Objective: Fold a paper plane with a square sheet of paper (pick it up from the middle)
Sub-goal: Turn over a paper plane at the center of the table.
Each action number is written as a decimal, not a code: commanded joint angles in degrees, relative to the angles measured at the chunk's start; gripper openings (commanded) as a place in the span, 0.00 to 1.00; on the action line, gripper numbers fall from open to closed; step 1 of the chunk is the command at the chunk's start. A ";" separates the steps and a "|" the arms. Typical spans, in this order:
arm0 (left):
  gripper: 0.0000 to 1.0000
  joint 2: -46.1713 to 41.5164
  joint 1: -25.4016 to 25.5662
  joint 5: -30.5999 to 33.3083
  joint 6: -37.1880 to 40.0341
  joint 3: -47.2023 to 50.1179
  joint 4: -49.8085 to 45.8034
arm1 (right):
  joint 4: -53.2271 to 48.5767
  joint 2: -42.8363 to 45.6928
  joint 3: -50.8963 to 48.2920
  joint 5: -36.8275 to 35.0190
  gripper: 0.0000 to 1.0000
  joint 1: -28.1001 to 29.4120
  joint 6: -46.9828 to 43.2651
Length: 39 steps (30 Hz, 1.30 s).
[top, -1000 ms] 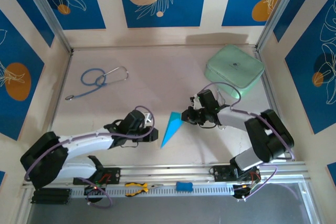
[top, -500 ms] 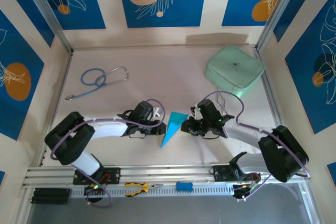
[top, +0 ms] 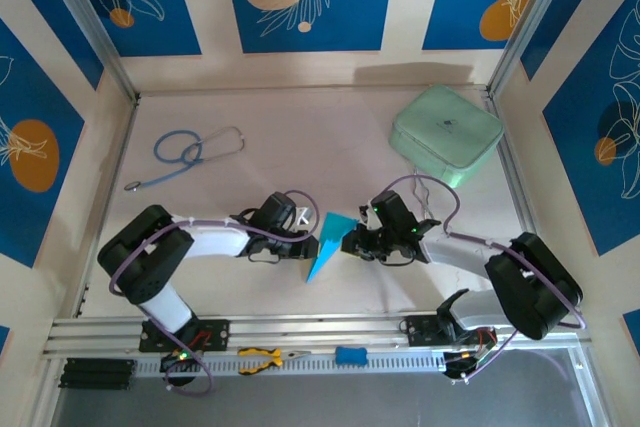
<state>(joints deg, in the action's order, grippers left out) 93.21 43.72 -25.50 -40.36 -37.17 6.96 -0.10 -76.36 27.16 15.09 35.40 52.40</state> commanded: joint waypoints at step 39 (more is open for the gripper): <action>0.03 -4.87 0.06 0.57 -0.04 0.09 0.00 | 3.55 -2.03 -2.02 -1.69 0.18 0.95 3.09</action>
<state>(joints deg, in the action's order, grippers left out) 93.41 43.51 -32.29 -41.78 -37.23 12.45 6.81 -81.71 26.02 14.92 36.91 55.81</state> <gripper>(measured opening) 0.067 0.180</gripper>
